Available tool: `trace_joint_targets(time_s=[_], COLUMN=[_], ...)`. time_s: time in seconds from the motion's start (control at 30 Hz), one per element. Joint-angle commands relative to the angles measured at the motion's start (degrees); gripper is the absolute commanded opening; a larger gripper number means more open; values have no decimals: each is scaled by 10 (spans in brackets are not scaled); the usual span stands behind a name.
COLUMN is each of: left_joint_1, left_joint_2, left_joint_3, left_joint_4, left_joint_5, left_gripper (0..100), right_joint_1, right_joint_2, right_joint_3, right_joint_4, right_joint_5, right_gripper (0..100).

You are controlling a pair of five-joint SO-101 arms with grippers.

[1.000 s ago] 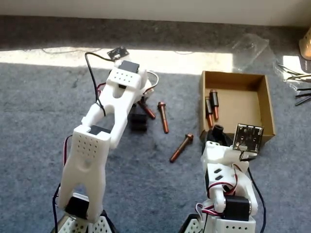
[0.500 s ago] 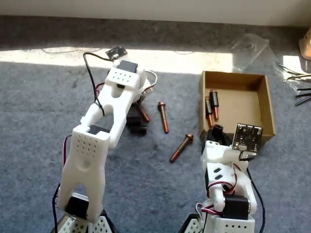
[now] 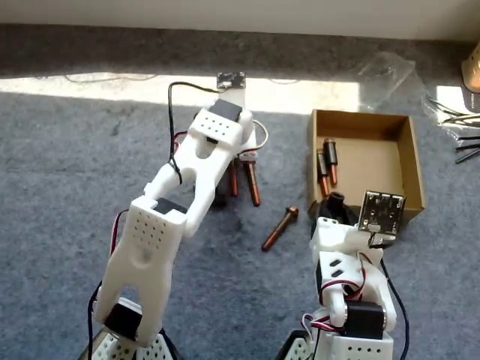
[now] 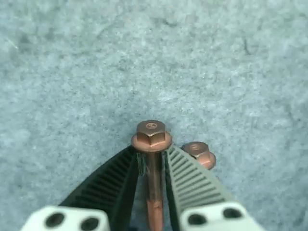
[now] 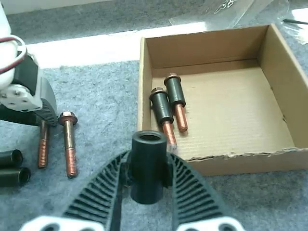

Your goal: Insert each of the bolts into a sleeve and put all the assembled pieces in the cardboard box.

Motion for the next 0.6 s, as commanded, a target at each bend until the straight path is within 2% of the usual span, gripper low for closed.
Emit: trace_joint_targets(time_s=[0.0, 0.13, 0.43, 0.57], left_joint_1=[7, 8, 8, 8], left_joint_2=[-12, -12, -12, -12], left_joint_3=[-39, -78, -284, -309], left_joint_4=[-2, 39, 239, 258], left_joint_5=[-23, -38, -37, -37], left_gripper=[5, 5, 5, 5], right_joint_1=[4, 4, 4, 3], right_joint_2=[-6, -6, -6, -6], right_joint_3=[-7, -7, 9, 10], right_joint_4=[-20, -20, -22, -22], right_joint_5=[-1, -1, -1, -1], right_gripper=[4, 4, 4, 4])
